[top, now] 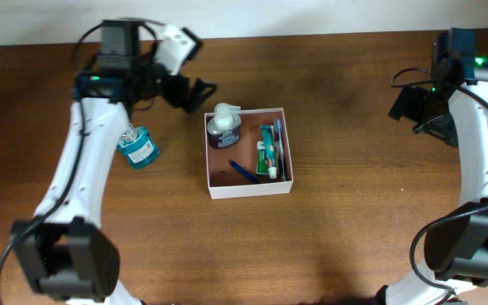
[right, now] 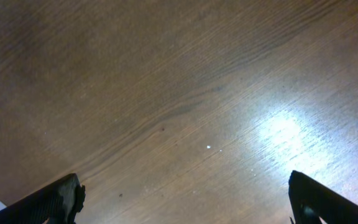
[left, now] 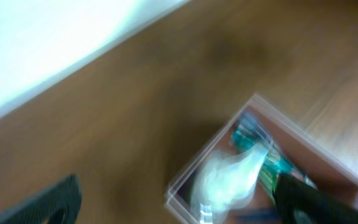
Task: Pack container
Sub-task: 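Move the left gripper back over the teal Listerine bottle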
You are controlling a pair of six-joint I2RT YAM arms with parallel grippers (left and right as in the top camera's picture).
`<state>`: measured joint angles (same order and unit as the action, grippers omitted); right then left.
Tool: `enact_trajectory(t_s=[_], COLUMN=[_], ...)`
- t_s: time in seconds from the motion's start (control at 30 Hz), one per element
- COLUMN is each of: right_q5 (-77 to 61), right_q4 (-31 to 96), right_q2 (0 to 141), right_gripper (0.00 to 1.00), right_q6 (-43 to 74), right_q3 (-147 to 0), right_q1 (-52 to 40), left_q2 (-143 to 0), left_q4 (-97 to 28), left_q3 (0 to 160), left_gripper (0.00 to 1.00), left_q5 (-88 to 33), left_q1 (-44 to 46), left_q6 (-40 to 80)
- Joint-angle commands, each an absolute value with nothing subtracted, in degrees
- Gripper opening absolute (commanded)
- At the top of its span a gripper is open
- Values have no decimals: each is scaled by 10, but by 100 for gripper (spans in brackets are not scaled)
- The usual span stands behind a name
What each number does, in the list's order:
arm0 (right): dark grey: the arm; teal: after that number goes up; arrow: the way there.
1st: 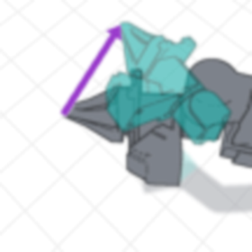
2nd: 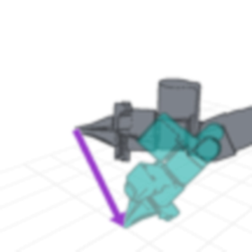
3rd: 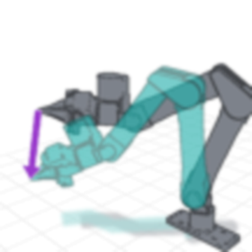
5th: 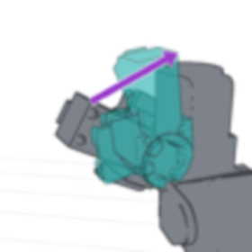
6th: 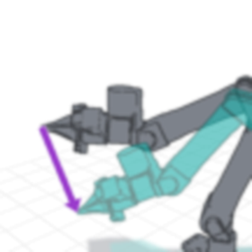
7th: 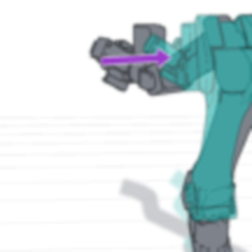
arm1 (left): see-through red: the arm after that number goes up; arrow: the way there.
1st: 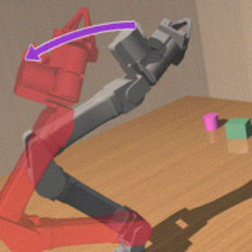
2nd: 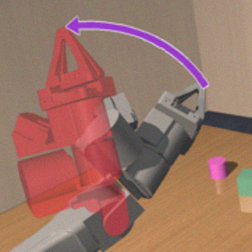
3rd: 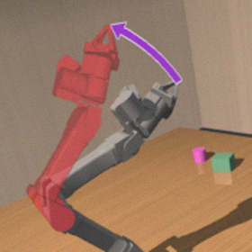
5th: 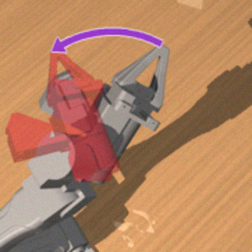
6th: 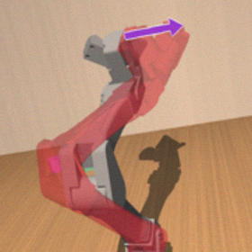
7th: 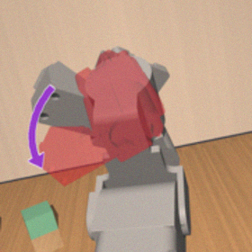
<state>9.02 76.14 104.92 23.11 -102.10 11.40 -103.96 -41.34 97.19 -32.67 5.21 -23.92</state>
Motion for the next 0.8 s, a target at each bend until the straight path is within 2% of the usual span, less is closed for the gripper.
enact_trajectory(t_s=[0.0,0.13,0.27,0.47,0.77], right_q5=[97,97,97,97,97], right_q4=[761,761,761,761,761], right_q2=[1045,1045,1045,1045,1045], right_gripper=[99,98,98,98,98], right_q6=[228,228,228,228,228], right_q3=[-1025,-1025,-1025,-1025,-1025], right_q1=[117,117,117,117,117], left_q2=[-990,-984,-985,-985,-1001], left_q4=[-528,-620,-659,-661,-661], left_q3=[979,979,974,974,972], left_gripper=[99,99,99,99,99], left_q5=[-147,-95,-44,42,50], left_q1=[27,20,20,20,17], left_q6=[-146,-146,-146,-146,-188])
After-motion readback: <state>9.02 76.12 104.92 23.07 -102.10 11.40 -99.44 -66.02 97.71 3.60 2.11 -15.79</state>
